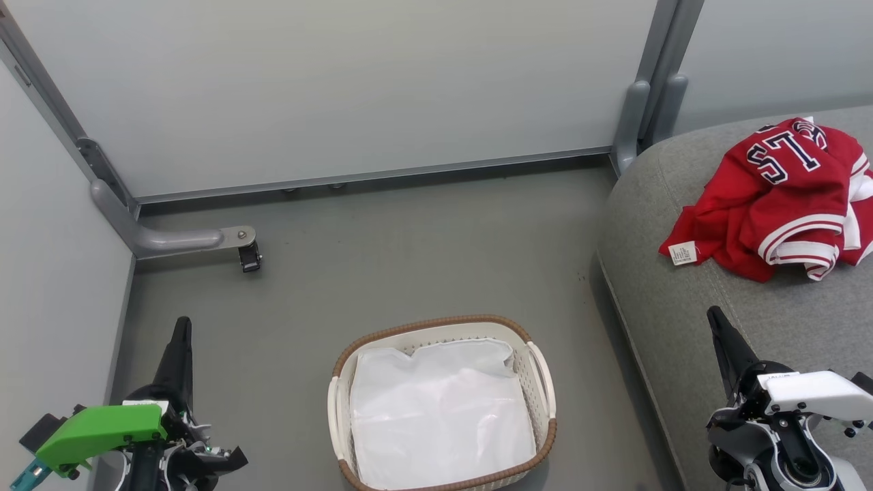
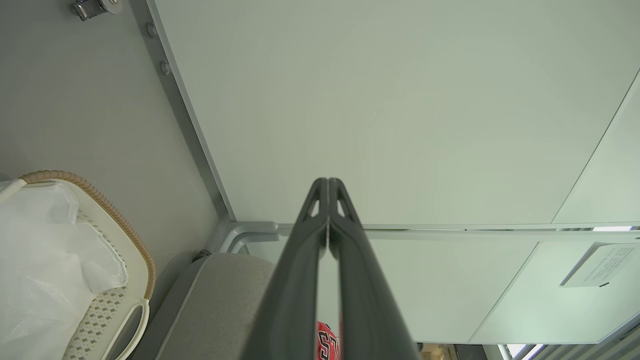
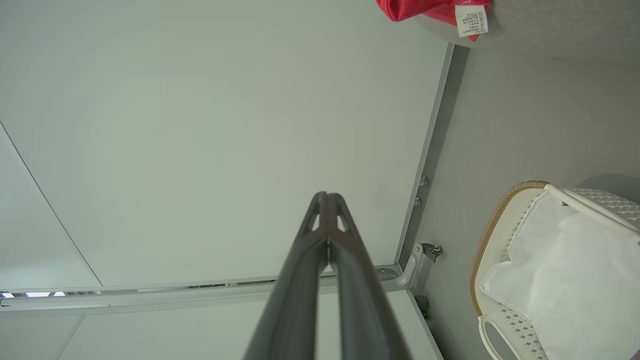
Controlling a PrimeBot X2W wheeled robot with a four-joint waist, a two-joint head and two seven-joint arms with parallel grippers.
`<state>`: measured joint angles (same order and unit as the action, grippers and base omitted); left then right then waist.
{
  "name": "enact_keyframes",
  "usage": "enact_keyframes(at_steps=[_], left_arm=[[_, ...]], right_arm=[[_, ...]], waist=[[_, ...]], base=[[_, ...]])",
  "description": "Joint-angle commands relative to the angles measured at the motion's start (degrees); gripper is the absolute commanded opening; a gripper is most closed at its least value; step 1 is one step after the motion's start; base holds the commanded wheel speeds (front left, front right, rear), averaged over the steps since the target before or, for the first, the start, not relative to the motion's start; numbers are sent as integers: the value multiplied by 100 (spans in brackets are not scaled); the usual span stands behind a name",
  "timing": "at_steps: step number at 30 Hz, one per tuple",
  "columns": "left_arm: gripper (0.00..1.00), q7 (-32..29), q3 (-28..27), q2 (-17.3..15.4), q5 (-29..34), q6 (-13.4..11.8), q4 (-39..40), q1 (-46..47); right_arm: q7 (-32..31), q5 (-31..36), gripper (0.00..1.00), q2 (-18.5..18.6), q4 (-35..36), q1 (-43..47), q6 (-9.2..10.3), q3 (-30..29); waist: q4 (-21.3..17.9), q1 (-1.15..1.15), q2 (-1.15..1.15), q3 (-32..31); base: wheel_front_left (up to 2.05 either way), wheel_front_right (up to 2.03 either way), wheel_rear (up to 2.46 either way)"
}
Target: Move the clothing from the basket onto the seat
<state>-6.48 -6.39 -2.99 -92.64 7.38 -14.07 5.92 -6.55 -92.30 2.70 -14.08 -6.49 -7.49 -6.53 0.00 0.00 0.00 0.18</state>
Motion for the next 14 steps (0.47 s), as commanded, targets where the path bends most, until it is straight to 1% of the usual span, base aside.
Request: enact_keyframes(at_steps=[1, 14], left_arm=[[0, -13, -18, -2, 27, 24, 6, 61], [0, -17, -21, 1, 28, 24, 6, 62]], right_arm=[[-16, -23, 0, 34, 19, 60, 0, -12], [-15, -23, 0, 34, 19, 60, 0, -12]], waist=[[0, 0, 0, 0], [0, 0, 0, 0]], base=[[0, 0, 0], [0, 0, 0]])
